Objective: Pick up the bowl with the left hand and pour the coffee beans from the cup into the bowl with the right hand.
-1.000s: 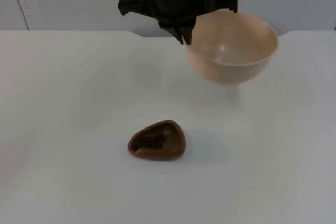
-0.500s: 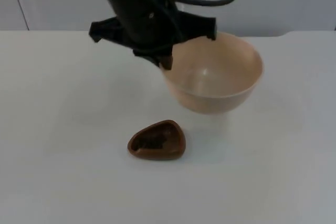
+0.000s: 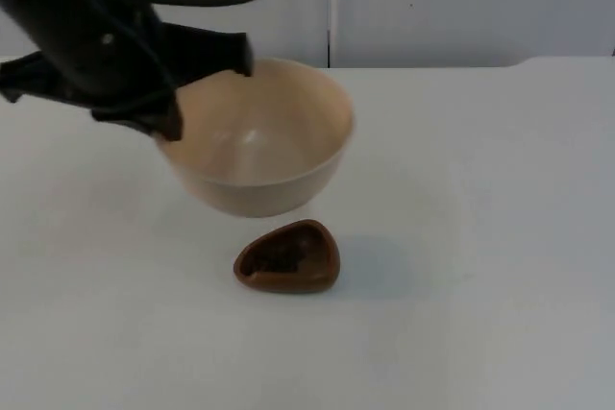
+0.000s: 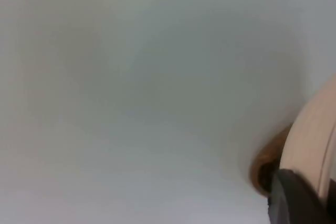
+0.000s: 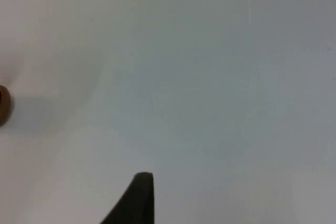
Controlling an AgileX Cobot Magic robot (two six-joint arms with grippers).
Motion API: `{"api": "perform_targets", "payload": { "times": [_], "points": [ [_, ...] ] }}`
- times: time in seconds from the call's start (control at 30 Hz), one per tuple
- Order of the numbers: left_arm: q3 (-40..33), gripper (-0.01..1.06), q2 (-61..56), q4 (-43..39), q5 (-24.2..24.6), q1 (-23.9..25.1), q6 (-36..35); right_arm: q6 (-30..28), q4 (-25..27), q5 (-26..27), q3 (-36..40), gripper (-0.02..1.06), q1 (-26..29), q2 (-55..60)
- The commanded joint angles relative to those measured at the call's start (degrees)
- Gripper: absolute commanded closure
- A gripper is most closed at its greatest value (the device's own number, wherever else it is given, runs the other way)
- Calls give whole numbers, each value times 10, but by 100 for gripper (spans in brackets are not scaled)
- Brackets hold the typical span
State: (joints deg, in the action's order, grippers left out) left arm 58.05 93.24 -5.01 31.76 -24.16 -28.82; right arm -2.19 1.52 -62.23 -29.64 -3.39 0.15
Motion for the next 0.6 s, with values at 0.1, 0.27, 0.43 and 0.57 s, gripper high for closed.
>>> {"api": "perform_targets", "payload": {
  "times": [0.1, 0.27, 0.43, 0.57],
  "points": [
    [-59, 105, -63, -11, -12, 36, 15, 2, -3, 5, 1, -1, 3, -2],
    [-112, 105, -115, -35, -10, 66, 15, 2, -3, 5, 1, -1, 3, -2],
    [-149, 105, -155, -54, 7, 70, 34, 2, -3, 5, 1, -1, 3, -2],
    [-149, 105, -156, -54, 31, 70, 61, 2, -3, 5, 1, -1, 3, -2]
  ]
}}
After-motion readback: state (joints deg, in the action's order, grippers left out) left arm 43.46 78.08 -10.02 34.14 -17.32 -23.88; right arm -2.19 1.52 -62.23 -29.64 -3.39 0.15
